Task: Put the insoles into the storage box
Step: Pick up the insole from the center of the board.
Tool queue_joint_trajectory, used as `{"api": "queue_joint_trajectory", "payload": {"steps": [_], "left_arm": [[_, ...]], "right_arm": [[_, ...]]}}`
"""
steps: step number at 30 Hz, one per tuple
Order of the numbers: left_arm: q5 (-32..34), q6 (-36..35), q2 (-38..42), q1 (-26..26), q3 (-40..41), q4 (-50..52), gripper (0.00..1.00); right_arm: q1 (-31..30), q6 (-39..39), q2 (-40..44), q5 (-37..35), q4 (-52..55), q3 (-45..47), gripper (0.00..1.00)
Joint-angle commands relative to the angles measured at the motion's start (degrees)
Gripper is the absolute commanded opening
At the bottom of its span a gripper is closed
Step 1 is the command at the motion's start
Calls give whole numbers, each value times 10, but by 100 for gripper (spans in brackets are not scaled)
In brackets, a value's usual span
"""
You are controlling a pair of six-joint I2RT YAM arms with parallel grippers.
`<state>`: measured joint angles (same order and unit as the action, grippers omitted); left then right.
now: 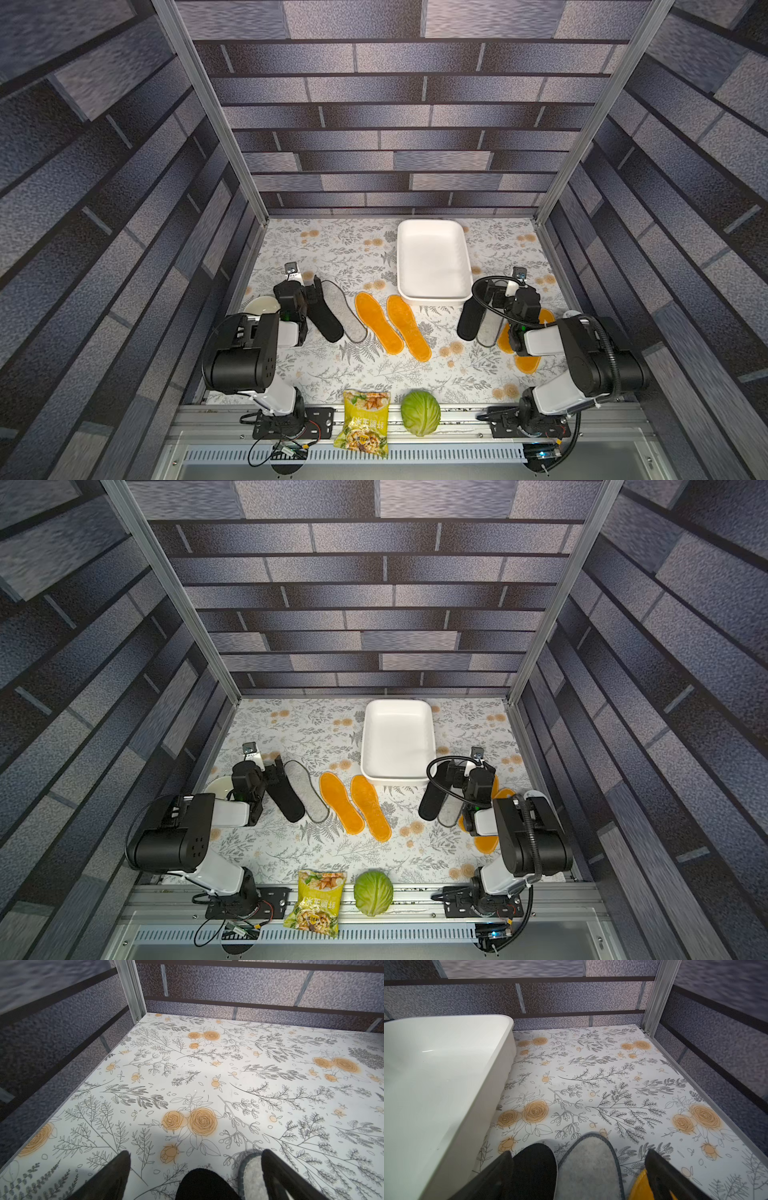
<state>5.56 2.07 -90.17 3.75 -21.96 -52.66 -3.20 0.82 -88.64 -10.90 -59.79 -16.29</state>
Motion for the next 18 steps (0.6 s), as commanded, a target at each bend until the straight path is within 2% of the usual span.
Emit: {"api": "queue_joint_trajectory", "payload": {"steps": [1,4,7,10,14,18], "left_arm": [[-28,12,11,4,-18,29,100],[48,27,58,-4,-58,143,100],[63,39,107,-6,-109,257,100],[58,104,148,-5,-157,370,100],[17,175,171,-12,-237,569,100],[-7,208,198,-43,-267,707,100]], "right_arm": [[2,9,34,-14,17,-7,100],[2,4,98,3,122,-35,100],[2,4,167,37,261,-87,100],[2,25,209,89,434,-175,100],[2,65,205,181,650,-312,100],[-2,99,205,268,730,-370,100]]}}
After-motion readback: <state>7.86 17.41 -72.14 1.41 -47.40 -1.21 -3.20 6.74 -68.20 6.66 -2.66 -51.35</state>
